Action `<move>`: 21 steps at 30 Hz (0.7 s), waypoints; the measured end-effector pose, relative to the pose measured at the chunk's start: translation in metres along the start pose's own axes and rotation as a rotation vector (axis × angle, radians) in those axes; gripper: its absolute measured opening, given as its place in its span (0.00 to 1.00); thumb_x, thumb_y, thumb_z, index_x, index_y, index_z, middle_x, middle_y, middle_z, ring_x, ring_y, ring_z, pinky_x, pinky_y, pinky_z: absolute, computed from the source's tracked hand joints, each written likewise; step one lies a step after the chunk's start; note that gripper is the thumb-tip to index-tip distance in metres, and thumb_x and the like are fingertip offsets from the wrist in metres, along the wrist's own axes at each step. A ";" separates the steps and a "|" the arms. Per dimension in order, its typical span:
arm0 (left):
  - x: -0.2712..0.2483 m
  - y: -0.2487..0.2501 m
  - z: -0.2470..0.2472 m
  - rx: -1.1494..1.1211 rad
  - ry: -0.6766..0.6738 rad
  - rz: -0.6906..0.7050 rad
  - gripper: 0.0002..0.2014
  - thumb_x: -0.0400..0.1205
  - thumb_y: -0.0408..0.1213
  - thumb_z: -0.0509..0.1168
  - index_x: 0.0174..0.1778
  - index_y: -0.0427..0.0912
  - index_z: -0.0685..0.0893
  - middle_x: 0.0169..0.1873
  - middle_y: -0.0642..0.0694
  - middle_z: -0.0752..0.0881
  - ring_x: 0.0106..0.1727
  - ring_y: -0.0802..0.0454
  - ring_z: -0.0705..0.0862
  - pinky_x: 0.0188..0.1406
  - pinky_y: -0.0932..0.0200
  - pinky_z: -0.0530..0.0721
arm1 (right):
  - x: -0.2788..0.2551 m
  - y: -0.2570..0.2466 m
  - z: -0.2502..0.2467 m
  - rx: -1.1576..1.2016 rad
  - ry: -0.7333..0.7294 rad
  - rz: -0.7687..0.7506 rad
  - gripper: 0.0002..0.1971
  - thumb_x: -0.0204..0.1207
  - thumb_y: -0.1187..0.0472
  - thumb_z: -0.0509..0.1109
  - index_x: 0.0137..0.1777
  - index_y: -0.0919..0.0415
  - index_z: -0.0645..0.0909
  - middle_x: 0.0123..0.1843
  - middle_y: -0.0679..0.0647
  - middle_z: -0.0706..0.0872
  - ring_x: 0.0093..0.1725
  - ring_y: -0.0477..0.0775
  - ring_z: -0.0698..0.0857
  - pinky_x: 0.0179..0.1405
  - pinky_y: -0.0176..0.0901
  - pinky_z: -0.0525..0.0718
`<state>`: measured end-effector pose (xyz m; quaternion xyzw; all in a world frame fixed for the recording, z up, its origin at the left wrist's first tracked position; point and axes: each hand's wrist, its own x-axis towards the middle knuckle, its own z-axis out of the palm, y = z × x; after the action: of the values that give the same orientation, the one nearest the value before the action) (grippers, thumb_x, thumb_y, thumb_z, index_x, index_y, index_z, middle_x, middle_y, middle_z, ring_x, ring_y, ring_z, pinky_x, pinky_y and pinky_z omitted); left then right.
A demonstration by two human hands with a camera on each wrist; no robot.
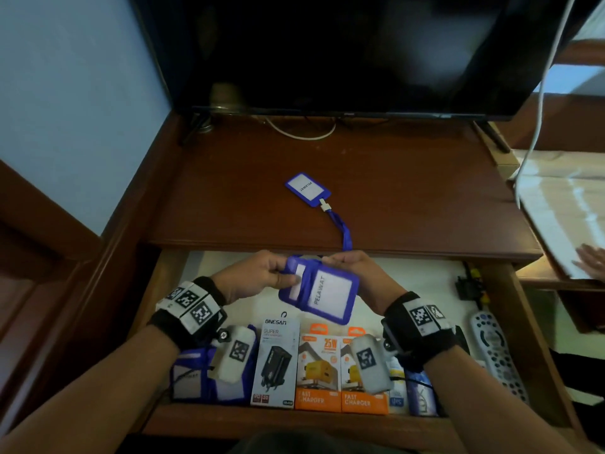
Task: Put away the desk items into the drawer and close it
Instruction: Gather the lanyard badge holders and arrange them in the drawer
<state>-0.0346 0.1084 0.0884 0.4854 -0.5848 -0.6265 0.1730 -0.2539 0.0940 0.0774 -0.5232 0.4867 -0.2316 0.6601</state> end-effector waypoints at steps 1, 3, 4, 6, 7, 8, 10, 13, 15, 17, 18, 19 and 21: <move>-0.001 -0.001 0.001 -0.071 0.017 0.051 0.10 0.81 0.29 0.64 0.48 0.47 0.88 0.45 0.55 0.91 0.50 0.63 0.87 0.51 0.68 0.81 | -0.001 -0.003 0.002 0.039 -0.018 -0.029 0.13 0.81 0.56 0.66 0.38 0.63 0.82 0.32 0.60 0.79 0.32 0.56 0.76 0.30 0.41 0.70; -0.003 -0.003 0.003 -0.169 0.069 0.128 0.11 0.82 0.32 0.65 0.45 0.52 0.90 0.48 0.54 0.91 0.53 0.59 0.87 0.53 0.64 0.82 | -0.004 -0.010 0.008 0.114 -0.047 -0.094 0.11 0.82 0.61 0.64 0.40 0.61 0.83 0.33 0.58 0.82 0.34 0.56 0.79 0.31 0.42 0.75; -0.002 -0.004 0.005 -0.222 0.111 0.165 0.08 0.80 0.36 0.66 0.46 0.51 0.91 0.51 0.53 0.90 0.55 0.58 0.86 0.55 0.62 0.82 | -0.005 -0.012 0.010 0.158 -0.064 -0.126 0.09 0.81 0.62 0.65 0.43 0.61 0.85 0.36 0.59 0.83 0.35 0.56 0.80 0.33 0.44 0.78; 0.001 -0.006 0.008 -0.367 0.193 0.245 0.10 0.75 0.45 0.71 0.49 0.48 0.92 0.57 0.47 0.86 0.59 0.55 0.85 0.58 0.60 0.81 | -0.005 -0.012 0.014 0.211 -0.087 -0.169 0.06 0.75 0.62 0.63 0.44 0.63 0.81 0.36 0.63 0.76 0.31 0.55 0.74 0.29 0.45 0.71; 0.003 -0.008 0.009 -0.433 0.220 0.278 0.13 0.72 0.49 0.74 0.50 0.49 0.92 0.59 0.44 0.85 0.60 0.53 0.84 0.58 0.60 0.80 | -0.004 -0.011 0.015 0.221 -0.087 -0.170 0.05 0.73 0.62 0.61 0.41 0.63 0.76 0.33 0.60 0.70 0.28 0.51 0.66 0.27 0.44 0.63; 0.005 -0.009 0.011 -0.473 0.245 0.295 0.16 0.71 0.51 0.75 0.51 0.51 0.92 0.60 0.41 0.84 0.61 0.52 0.84 0.58 0.61 0.80 | -0.001 -0.009 0.017 0.250 -0.087 -0.162 0.03 0.73 0.63 0.59 0.40 0.61 0.72 0.30 0.57 0.65 0.27 0.49 0.60 0.28 0.44 0.57; 0.011 -0.011 0.014 -0.504 0.294 0.307 0.16 0.73 0.50 0.73 0.53 0.49 0.91 0.58 0.41 0.86 0.59 0.52 0.84 0.55 0.62 0.81 | 0.004 -0.007 0.021 0.337 -0.081 -0.129 0.03 0.74 0.64 0.57 0.39 0.57 0.68 0.26 0.50 0.60 0.26 0.46 0.54 0.29 0.44 0.53; 0.018 -0.005 0.022 -0.624 0.316 0.328 0.13 0.79 0.38 0.65 0.55 0.35 0.85 0.49 0.45 0.90 0.50 0.53 0.87 0.48 0.62 0.83 | 0.009 -0.009 0.022 0.374 -0.054 -0.052 0.10 0.77 0.66 0.59 0.34 0.59 0.69 0.23 0.48 0.61 0.23 0.45 0.56 0.27 0.41 0.54; 0.022 0.001 0.026 -0.727 0.325 0.338 0.10 0.80 0.33 0.63 0.53 0.32 0.83 0.45 0.43 0.91 0.46 0.51 0.87 0.50 0.59 0.84 | 0.011 -0.009 0.021 0.379 -0.049 -0.006 0.16 0.83 0.67 0.56 0.32 0.62 0.72 0.21 0.49 0.62 0.21 0.45 0.58 0.24 0.38 0.57; 0.025 0.005 0.031 -0.785 0.362 0.319 0.10 0.80 0.34 0.63 0.49 0.34 0.86 0.44 0.42 0.91 0.44 0.50 0.87 0.51 0.58 0.84 | 0.013 -0.007 0.021 0.414 -0.062 0.009 0.18 0.85 0.66 0.55 0.31 0.63 0.74 0.21 0.50 0.62 0.20 0.45 0.59 0.24 0.37 0.57; 0.026 0.005 0.033 -0.800 0.386 0.307 0.10 0.78 0.35 0.62 0.46 0.35 0.88 0.42 0.41 0.90 0.42 0.50 0.86 0.50 0.58 0.84 | 0.015 -0.006 0.022 0.432 -0.075 0.009 0.19 0.85 0.65 0.55 0.31 0.64 0.75 0.21 0.50 0.62 0.20 0.45 0.59 0.23 0.37 0.57; 0.027 0.005 0.033 -0.815 0.406 0.299 0.11 0.77 0.36 0.61 0.44 0.36 0.88 0.39 0.41 0.90 0.38 0.50 0.86 0.47 0.59 0.84 | 0.017 -0.005 0.025 0.441 -0.094 0.014 0.19 0.85 0.65 0.55 0.32 0.64 0.75 0.21 0.50 0.63 0.19 0.45 0.59 0.23 0.36 0.57; 0.027 0.003 0.032 -0.837 0.438 0.283 0.12 0.78 0.36 0.60 0.43 0.33 0.86 0.30 0.38 0.86 0.29 0.49 0.82 0.39 0.59 0.83 | 0.022 -0.005 0.030 0.424 -0.141 0.042 0.18 0.85 0.64 0.55 0.33 0.65 0.76 0.20 0.52 0.64 0.19 0.47 0.59 0.24 0.37 0.57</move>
<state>-0.0746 0.1045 0.0746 0.4101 -0.2929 -0.6613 0.5556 -0.2172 0.0888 0.0724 -0.3773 0.3908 -0.2778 0.7923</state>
